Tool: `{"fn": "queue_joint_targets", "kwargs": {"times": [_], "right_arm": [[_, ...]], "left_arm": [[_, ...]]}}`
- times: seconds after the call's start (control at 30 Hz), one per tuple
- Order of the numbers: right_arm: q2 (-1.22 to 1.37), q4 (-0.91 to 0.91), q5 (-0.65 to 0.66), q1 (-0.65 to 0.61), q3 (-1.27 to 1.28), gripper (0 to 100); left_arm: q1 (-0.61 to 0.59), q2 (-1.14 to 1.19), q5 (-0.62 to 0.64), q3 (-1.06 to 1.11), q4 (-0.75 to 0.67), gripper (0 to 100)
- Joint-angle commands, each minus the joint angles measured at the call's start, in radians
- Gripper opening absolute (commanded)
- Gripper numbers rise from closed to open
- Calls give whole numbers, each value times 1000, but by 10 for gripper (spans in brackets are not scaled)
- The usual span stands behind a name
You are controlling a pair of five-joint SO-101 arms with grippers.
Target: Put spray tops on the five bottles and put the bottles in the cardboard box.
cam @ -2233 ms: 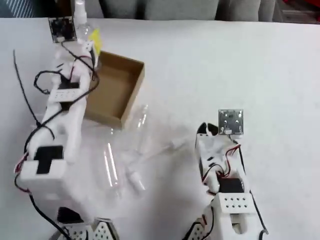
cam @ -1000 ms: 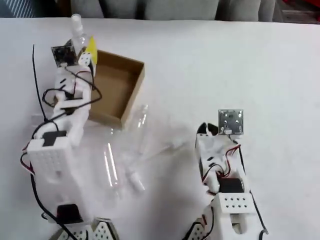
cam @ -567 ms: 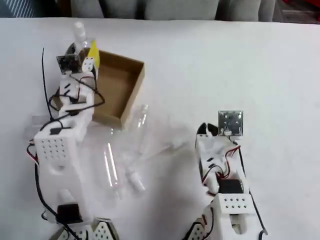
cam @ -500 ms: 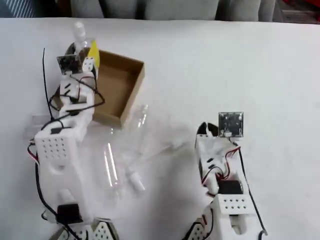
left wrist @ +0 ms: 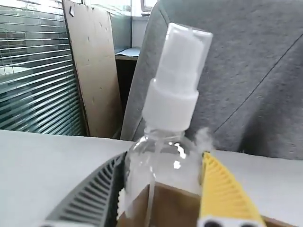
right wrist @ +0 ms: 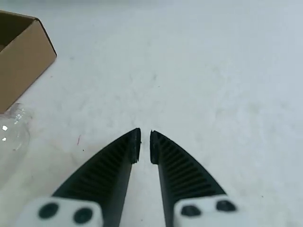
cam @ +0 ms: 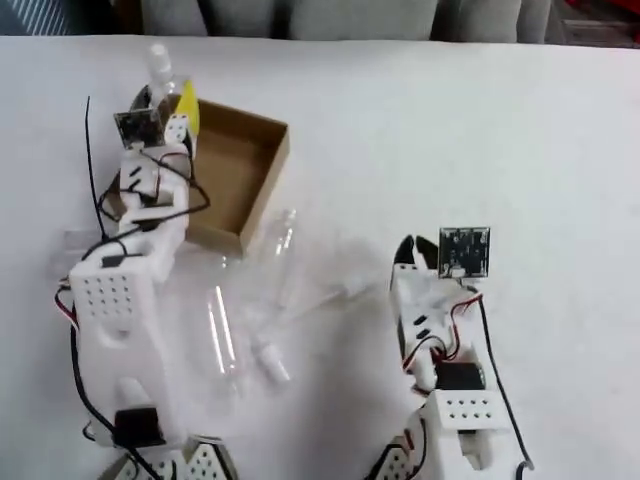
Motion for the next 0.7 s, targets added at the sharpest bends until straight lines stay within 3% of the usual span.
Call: {"fn": "queue_joint_targets", "kwargs": {"times": [0.0,0.1,0.4,0.67], "right_arm": [[1,-21,2,1,2,19],[1,-21,2,1,2,19],[1,-21,2,1,3,20],[1,-21,2,1,3,20]], "left_arm": [[16,-15,5,12,-34,227],[15,-15,5,20,-31,290],[13,-16,5,23,-25,295],[-10,-122,12,25,157,295]]}}
